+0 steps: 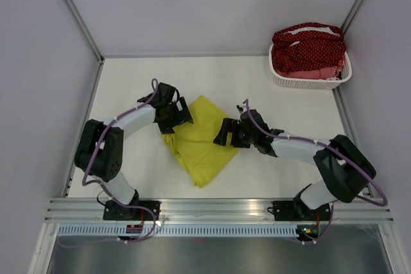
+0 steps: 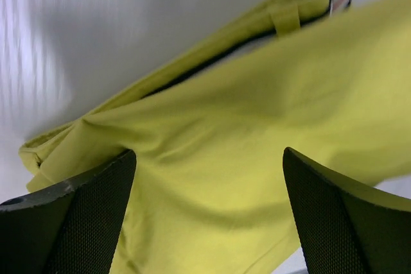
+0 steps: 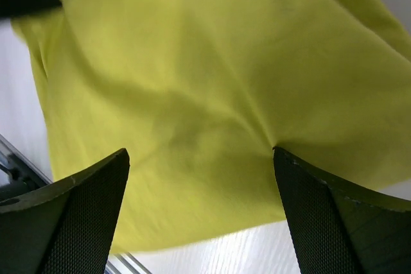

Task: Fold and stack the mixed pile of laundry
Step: Fold the trousers at the center of the board, then move the trousers to the corner of the board.

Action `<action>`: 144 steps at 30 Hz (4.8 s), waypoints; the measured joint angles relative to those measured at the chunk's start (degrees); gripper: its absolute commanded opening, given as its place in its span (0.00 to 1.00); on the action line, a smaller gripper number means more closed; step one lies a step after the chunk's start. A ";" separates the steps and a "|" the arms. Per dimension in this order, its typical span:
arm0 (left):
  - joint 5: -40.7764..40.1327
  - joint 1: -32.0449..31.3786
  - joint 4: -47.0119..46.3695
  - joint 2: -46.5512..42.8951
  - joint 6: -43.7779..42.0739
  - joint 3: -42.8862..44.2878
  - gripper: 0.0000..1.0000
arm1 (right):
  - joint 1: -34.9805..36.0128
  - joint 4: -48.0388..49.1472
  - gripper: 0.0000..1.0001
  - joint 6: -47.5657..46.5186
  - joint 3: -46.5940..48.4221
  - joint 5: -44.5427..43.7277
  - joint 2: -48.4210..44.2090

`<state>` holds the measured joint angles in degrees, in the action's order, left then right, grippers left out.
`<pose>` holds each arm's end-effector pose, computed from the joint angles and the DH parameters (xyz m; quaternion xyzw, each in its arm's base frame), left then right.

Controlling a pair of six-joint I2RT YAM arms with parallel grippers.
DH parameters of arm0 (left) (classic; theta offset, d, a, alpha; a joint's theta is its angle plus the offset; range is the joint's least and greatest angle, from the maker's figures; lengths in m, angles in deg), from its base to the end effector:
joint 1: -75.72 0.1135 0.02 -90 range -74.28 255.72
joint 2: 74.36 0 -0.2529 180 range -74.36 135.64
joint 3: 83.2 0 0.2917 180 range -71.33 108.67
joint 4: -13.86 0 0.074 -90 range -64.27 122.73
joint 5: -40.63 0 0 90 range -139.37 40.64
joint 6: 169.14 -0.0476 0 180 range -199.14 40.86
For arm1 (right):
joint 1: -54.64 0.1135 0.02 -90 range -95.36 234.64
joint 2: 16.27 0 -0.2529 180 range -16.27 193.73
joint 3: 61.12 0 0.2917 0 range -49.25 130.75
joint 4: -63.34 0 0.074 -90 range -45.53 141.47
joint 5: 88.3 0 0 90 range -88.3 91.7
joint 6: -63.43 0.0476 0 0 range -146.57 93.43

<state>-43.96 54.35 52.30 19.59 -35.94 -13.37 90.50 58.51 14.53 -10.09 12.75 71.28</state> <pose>0.3332 -0.1352 0.1389 -0.1728 0.9549 -0.1653 0.1758 0.2655 0.2032 0.1128 0.0018 0.9079 0.3238 0.2664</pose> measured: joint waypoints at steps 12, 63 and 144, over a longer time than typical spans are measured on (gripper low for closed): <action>3.98 0.79 -1.25 18.34 -13.38 30.42 1.00 | 18.73 -14.43 0.98 -0.98 5.49 -9.79 -4.90; 4.33 10.14 -9.88 -7.02 -12.24 -14.14 0.40 | -10.47 -13.60 0.88 -11.65 24.00 -11.89 18.69; 12.61 28.50 -4.48 -1.11 -33.53 43.89 0.99 | -30.40 -26.21 0.98 -24.57 40.79 -24.41 4.09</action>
<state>-31.34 82.86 47.82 18.47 -69.47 30.51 60.09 32.31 -10.04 30.69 -11.67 75.36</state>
